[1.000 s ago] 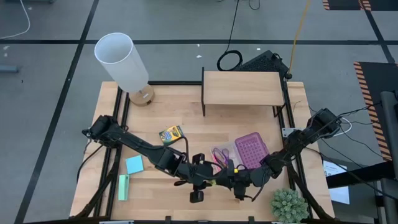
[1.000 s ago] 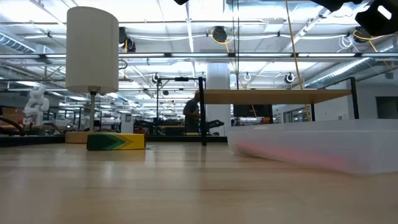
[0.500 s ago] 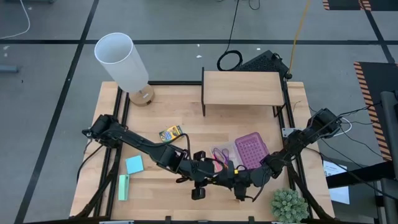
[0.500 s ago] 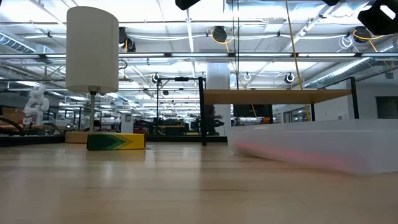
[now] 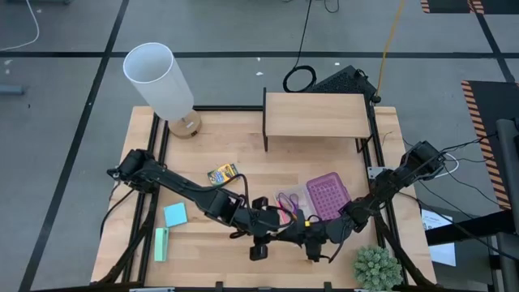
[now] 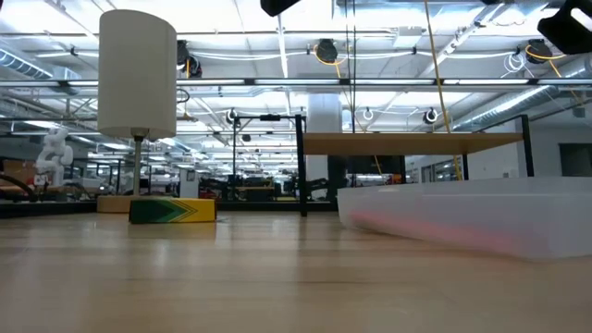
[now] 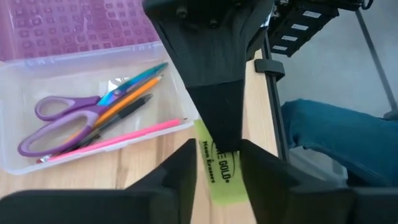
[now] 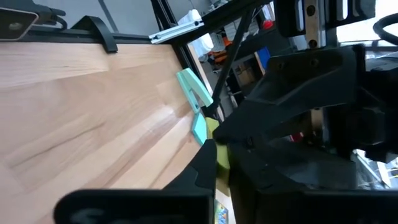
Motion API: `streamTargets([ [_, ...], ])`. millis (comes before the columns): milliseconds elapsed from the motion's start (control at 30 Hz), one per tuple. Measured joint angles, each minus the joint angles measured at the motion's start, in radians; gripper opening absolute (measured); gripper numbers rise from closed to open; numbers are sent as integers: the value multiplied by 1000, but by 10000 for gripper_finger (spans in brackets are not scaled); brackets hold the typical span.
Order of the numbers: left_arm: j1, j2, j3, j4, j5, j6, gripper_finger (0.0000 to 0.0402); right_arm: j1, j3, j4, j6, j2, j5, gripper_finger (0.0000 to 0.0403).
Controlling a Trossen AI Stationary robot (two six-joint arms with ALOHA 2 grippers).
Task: Pack school essentials
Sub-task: Put the yellow eraser into the purple supply box
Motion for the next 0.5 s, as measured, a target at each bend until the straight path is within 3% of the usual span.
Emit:
streamTargets([
  [200, 3, -28, -2, -10, -13, 46, 197, 1, 0, -10, 67, 0, -14, 13],
  [333, 1, -96, 0, -75, -53, 46, 236, 8, -1, -14, 205, 0, -25, 13],
  [500, -29, -170, 0, -264, -291, 61, 243, 30, -1, -22, 555, 0, 22, 13],
])
